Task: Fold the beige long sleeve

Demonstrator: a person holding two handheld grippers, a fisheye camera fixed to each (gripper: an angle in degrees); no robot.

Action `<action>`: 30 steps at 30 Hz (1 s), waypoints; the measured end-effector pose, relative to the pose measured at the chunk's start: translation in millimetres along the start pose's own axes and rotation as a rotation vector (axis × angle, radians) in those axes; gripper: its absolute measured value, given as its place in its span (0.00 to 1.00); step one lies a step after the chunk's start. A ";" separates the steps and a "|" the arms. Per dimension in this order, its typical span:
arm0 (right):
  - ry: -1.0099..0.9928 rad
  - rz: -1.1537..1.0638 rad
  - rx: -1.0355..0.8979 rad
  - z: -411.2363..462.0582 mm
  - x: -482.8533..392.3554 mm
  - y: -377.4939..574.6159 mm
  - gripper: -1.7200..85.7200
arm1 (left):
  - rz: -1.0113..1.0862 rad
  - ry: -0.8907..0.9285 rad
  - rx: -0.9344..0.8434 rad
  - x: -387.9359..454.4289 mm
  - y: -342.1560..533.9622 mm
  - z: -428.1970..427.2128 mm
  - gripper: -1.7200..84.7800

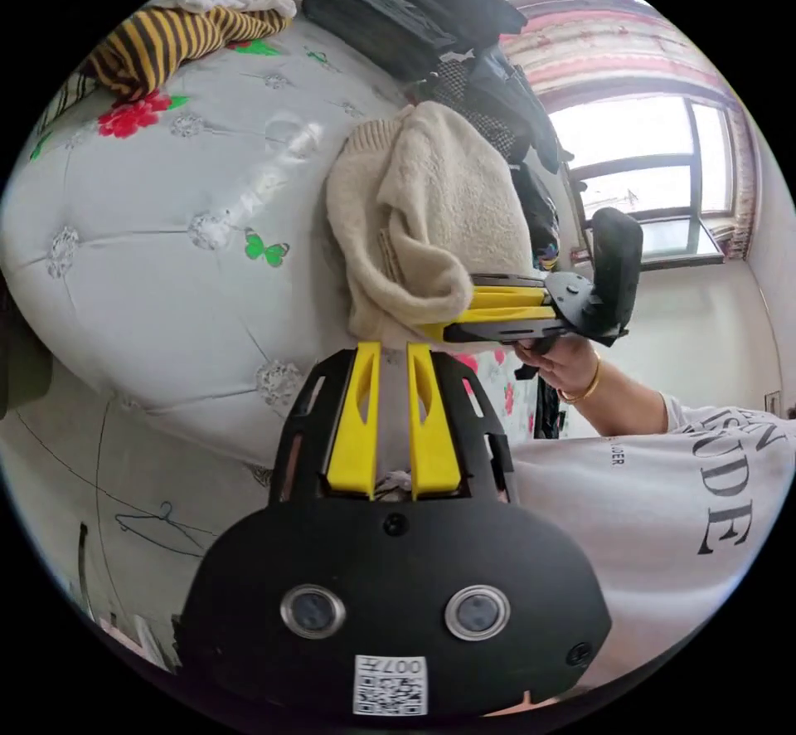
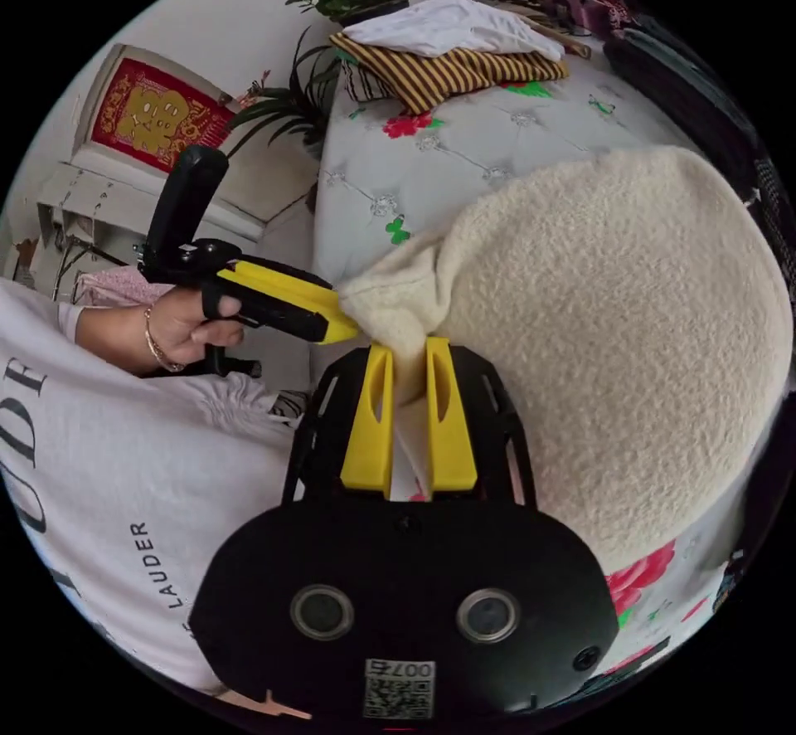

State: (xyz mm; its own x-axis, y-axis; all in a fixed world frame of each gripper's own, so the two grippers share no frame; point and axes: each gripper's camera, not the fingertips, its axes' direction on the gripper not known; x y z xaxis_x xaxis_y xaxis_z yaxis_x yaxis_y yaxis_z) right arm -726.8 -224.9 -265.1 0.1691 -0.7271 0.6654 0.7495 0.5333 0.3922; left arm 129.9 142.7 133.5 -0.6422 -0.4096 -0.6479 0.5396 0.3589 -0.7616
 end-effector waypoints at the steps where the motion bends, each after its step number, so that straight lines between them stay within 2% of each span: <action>1: -0.055 0.038 0.002 -5.1 11.1 -1.5 0.11 | -0.018 0.031 0.009 -5.4 2.6 -3.8 0.08; 4: -0.168 0.024 0.043 -32.6 28.0 9.5 0.12 | 0.005 0.046 0.041 -10.8 4.0 -18.9 0.10; 6: -0.263 0.056 0.174 -64.7 44.9 31.4 0.13 | 0.013 0.063 0.067 -15.5 -0.5 -32.2 0.11; 8: -0.366 0.176 0.399 -106.4 84.1 77.6 0.15 | 0.023 0.113 0.107 -23.3 -12.6 -53.5 0.14; 11: -0.308 0.428 0.560 -124.1 145.7 145.8 0.16 | 0.054 0.200 0.136 -35.1 -36.4 -71.2 0.19; 13: -0.324 0.595 0.588 -114.1 182.9 180.2 0.18 | 0.048 0.248 0.110 -43.7 -53.8 -70.9 0.21; 14: -0.401 0.668 0.599 -101.2 204.9 197.0 0.18 | 0.046 0.280 0.095 -48.3 -65.2 -67.3 0.23; 17: -0.543 0.766 0.614 -64.2 241.5 216.0 0.20 | 0.005 0.341 0.060 -60.5 -94.6 -45.8 0.25; 21: -0.654 0.782 0.562 -24.0 276.3 211.5 0.22 | -0.021 0.323 -0.072 -64.6 -129.9 -0.4 0.24; 23: -0.793 0.760 0.567 -0.9 296.8 212.4 0.21 | -0.006 0.359 -0.158 -52.9 -148.0 26.4 0.22; 25: -0.811 0.757 0.575 1.2 307.2 222.6 0.21 | 0.020 0.343 -0.215 -41.0 -157.6 37.3 0.20; 30: -0.748 0.735 0.676 -44.0 317.7 271.9 0.18 | 0.143 0.360 -0.217 17.4 -172.9 25.1 0.17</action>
State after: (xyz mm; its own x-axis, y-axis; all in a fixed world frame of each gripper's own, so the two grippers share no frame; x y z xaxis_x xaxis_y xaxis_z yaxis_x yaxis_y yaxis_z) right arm -441.1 -329.9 25.0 -0.1631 0.1433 0.9761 0.1156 0.9854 -0.1253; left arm 39.1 52.4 253.7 -0.7388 -0.0387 -0.6728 0.5346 0.5742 -0.6201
